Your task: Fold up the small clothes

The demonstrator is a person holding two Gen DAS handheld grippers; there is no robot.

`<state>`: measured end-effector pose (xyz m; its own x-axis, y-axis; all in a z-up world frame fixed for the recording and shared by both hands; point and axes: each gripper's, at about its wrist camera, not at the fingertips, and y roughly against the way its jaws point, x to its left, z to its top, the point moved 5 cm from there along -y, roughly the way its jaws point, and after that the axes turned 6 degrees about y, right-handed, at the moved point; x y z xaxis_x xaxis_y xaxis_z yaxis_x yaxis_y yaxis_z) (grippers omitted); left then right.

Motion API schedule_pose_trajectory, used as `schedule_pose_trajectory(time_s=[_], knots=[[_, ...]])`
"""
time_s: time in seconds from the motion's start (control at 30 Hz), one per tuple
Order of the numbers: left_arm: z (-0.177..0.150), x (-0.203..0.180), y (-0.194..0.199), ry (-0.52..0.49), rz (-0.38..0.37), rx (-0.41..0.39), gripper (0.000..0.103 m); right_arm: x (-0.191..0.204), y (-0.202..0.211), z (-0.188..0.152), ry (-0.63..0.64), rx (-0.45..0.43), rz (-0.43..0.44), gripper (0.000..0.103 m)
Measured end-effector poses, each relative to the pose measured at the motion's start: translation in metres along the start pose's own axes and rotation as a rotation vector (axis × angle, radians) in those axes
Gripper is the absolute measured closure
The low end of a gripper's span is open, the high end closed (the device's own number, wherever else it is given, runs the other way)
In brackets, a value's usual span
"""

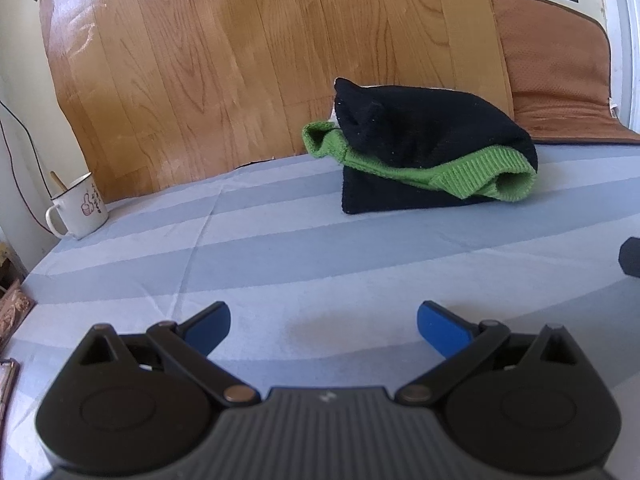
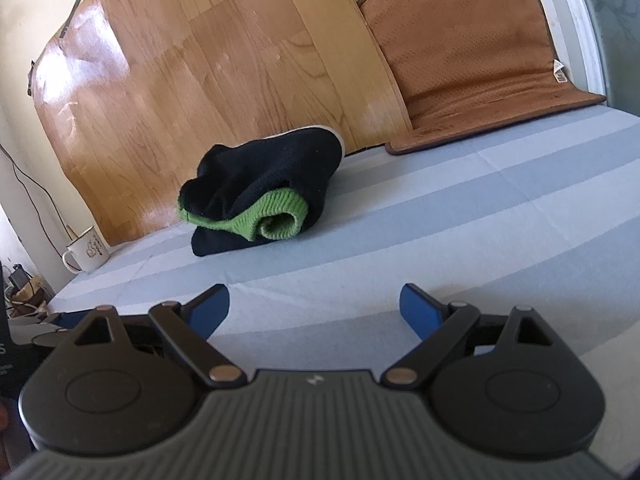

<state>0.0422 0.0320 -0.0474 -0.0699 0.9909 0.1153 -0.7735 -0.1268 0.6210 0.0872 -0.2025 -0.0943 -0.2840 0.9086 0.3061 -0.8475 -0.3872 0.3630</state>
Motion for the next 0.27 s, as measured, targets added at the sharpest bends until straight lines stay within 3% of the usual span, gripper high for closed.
schedule_pose_trajectory(time_s=[0.27], knots=[[0.0005,0.001,0.0001,0.018,-0.031,0.003,0.0,0.003,-0.0018,-0.0019,0.015,0.017,-0.028,0.009]])
